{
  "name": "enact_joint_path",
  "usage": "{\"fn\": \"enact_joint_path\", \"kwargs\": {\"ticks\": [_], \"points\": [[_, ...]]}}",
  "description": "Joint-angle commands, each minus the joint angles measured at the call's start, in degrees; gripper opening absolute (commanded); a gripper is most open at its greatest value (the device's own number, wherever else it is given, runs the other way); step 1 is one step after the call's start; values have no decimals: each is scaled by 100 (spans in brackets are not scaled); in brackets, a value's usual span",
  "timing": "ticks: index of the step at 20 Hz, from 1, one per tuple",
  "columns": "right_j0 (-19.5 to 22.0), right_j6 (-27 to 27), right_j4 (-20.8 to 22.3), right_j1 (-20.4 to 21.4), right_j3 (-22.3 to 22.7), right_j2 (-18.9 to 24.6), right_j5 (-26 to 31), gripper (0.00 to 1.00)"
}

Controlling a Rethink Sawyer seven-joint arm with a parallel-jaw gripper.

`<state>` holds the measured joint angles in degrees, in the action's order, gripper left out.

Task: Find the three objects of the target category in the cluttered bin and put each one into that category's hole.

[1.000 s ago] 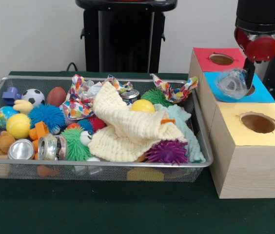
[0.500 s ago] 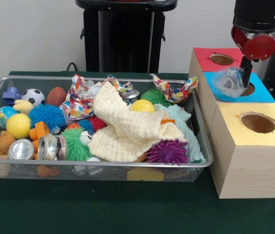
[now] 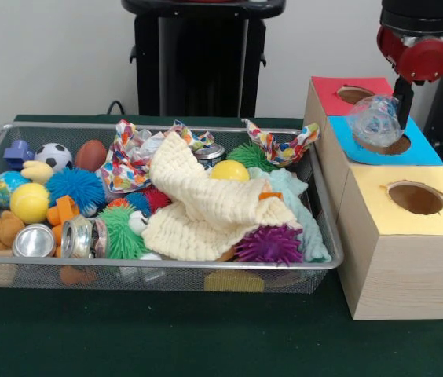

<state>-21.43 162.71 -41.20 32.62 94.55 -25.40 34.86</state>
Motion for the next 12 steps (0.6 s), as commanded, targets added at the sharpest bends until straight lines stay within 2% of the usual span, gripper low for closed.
{"fn": "enact_joint_path", "kwargs": {"ticks": [1,12], "points": [[89,905,-80,62,528,735,564,0],[158,734,-105,-206,692,939,-29,0]]}}
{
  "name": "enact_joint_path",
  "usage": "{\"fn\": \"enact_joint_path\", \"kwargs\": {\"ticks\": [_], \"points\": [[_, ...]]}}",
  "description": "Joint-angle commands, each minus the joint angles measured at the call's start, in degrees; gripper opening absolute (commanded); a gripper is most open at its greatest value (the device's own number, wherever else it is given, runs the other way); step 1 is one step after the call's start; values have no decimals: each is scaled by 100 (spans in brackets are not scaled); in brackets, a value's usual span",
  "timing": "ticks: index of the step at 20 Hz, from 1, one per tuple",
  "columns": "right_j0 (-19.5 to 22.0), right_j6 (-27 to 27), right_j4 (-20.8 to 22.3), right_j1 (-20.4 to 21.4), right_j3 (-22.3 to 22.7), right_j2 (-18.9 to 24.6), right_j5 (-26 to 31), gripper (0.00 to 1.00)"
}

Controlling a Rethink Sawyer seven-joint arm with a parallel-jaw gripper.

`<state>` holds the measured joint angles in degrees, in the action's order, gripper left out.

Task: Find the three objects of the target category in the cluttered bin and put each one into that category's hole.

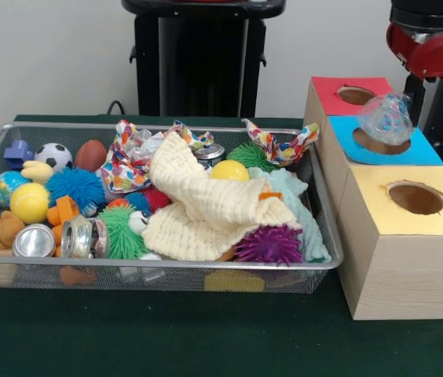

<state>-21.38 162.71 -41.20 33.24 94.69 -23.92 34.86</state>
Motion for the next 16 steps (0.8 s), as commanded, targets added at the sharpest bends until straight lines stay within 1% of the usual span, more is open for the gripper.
{"fn": "enact_joint_path", "kwargs": {"ticks": [1,6,8,10,12,16], "points": [[142,758,-105,-276,687,801,-28,0],[174,731,-128,-342,774,961,-171,0],[127,795,-49,-406,724,901,-127,0],[76,820,69,-472,660,788,-115,0],[-43,906,267,-584,506,541,-12,0],[-177,968,481,-713,345,228,145,0]]}}
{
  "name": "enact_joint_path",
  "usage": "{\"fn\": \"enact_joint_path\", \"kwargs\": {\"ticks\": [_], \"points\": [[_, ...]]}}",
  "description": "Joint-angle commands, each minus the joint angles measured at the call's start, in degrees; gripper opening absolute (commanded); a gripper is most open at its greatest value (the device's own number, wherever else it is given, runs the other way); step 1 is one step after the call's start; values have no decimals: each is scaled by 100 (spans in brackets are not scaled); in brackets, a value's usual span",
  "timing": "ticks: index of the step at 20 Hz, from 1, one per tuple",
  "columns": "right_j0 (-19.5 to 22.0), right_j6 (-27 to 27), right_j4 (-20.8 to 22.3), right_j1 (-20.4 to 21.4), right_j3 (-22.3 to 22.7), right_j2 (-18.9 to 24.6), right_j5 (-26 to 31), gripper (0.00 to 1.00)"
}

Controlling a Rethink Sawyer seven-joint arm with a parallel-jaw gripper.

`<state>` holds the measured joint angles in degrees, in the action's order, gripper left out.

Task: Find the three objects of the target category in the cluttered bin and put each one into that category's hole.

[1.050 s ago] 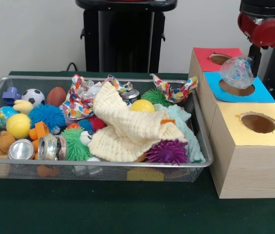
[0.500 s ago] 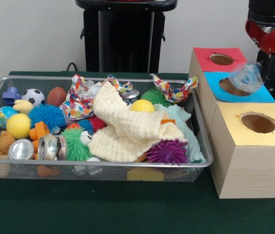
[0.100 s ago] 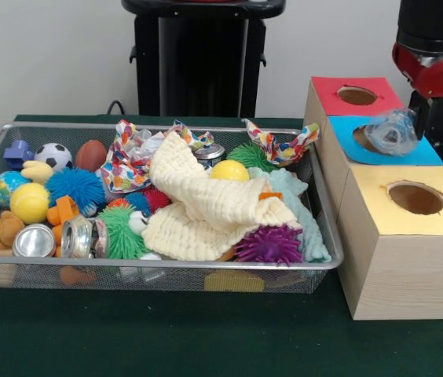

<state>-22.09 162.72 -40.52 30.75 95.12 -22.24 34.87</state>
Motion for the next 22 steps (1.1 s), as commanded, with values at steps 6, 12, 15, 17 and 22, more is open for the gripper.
{"fn": "enact_joint_path", "kwargs": {"ticks": [6,12,15,17,22], "points": [[-116,946,452,-435,338,15,244,0],[-111,976,347,-331,523,162,117,0],[-97,1029,225,-349,566,259,-27,0],[-72,1021,157,-354,584,341,-100,0],[-57,987,160,-346,580,363,-83,0]]}}
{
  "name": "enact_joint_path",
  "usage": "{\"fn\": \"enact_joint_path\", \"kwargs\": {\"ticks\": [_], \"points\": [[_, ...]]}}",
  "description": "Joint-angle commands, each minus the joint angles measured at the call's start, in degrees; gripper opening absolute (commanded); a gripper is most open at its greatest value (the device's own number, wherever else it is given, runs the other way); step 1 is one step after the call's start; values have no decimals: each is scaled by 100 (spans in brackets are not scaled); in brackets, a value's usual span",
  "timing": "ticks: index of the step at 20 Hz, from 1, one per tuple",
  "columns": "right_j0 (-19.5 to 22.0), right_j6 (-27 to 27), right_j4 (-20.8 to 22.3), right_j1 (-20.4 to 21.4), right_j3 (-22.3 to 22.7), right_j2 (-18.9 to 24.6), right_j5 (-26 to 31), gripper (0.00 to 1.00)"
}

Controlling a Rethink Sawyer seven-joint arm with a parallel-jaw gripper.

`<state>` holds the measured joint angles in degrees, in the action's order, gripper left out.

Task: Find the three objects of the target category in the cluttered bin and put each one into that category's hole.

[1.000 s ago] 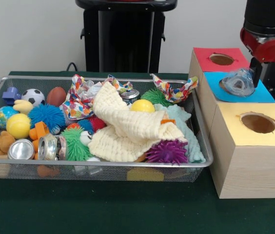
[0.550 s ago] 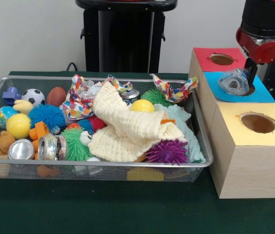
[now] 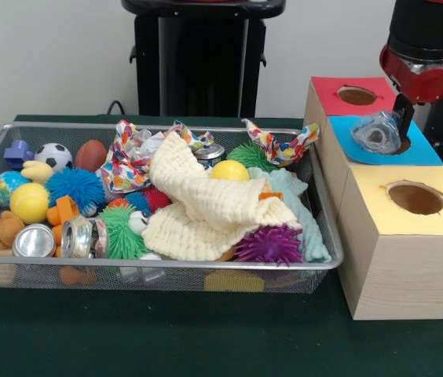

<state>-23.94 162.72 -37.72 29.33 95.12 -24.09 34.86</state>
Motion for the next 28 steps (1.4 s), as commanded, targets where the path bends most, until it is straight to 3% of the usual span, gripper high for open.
{"fn": "enact_joint_path", "kwargs": {"ticks": [1,21,22,23,28], "points": [[149,960,-147,-173,618,593,-78,0],[70,943,-457,-121,988,938,-590,0],[182,787,-533,-42,1097,1123,-715,0],[294,631,-608,37,1206,1308,-841,100],[410,516,-623,101,1288,1472,-933,100]]}}
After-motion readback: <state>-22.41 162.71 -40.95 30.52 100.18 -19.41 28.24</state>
